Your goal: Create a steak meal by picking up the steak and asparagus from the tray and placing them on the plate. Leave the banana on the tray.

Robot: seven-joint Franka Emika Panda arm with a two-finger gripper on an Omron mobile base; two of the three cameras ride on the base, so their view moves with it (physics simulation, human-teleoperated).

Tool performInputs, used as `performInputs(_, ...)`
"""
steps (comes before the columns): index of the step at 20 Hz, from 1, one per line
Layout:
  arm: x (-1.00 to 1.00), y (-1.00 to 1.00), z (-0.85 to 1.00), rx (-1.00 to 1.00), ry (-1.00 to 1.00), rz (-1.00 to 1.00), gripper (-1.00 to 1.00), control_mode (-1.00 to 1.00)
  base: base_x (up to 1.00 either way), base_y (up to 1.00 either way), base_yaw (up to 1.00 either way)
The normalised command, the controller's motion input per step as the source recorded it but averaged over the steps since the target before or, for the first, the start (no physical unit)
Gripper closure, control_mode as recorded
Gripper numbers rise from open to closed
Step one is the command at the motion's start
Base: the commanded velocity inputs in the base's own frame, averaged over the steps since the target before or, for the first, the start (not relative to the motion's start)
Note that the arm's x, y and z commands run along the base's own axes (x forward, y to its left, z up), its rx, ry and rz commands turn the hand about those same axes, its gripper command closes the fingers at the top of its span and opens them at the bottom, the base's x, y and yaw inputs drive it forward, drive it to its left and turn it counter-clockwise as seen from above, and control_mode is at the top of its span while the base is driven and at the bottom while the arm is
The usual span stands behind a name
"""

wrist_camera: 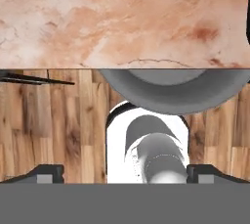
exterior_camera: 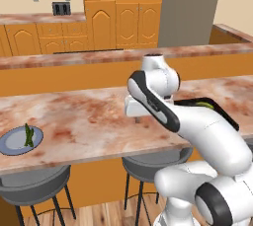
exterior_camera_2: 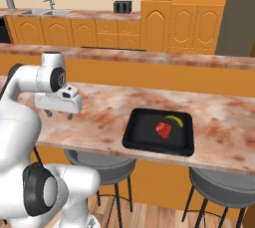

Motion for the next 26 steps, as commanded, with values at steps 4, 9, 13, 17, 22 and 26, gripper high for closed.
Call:
performInputs(4, -0.31, -1.00, 0.02, -0.32, -0.01, 0.16, -1.00, -1.00, 0.00, 0.00, 0.00)
performInputs(9, -0.15, -1.00, -0.05, -0.22, 0.00, 0.15, -1.00, -1.00, 0.00, 0.00, 0.00)
performInputs(13, -0.01, -1.00, -0.17, -0.15, 0.00, 0.11, -1.00, -1.00, 0.00, 0.00, 0.00)
performInputs(17, 0.00, -1.00, -0.16, -0.06, 0.00, 0.08, -1.00, -1.00, 0.00, 0.00, 0.00)
performInputs(22, 0.07, -1.00, -0.13, 0.01, 0.00, 0.04, -1.00, -1.00, 0.00, 0.00, 0.00)
performInputs(26, 0.49, -1.00, -0.01, 0.16, 0.01, 0.00, -1.00, -1.00, 0.00, 0.00, 0.00)
